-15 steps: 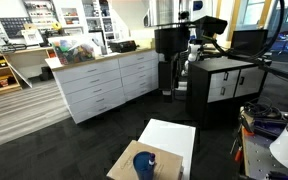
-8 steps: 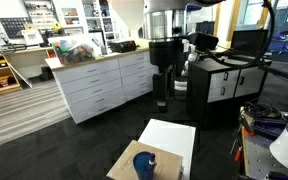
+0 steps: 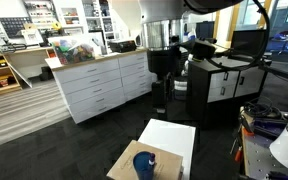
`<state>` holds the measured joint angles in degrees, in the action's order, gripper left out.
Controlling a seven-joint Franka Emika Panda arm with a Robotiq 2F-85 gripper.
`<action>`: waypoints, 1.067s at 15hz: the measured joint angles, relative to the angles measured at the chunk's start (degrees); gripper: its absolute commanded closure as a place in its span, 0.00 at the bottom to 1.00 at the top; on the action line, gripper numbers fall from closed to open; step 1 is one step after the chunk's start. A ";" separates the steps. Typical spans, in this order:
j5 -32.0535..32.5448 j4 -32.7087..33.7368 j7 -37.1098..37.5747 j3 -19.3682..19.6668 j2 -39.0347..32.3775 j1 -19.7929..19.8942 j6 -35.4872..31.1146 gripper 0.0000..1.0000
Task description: Take the marker out of the cup and put it on the book
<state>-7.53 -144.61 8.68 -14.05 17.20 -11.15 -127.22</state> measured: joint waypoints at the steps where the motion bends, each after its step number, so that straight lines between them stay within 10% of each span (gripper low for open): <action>1: 0.01 0.02 0.00 0.00 0.00 0.00 0.00 0.00; 16: -0.05 -0.27 0.03 0.01 -4.95 -0.22 -2.46 0.00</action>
<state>-7.58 -144.88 8.70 -14.04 12.26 -11.37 -129.68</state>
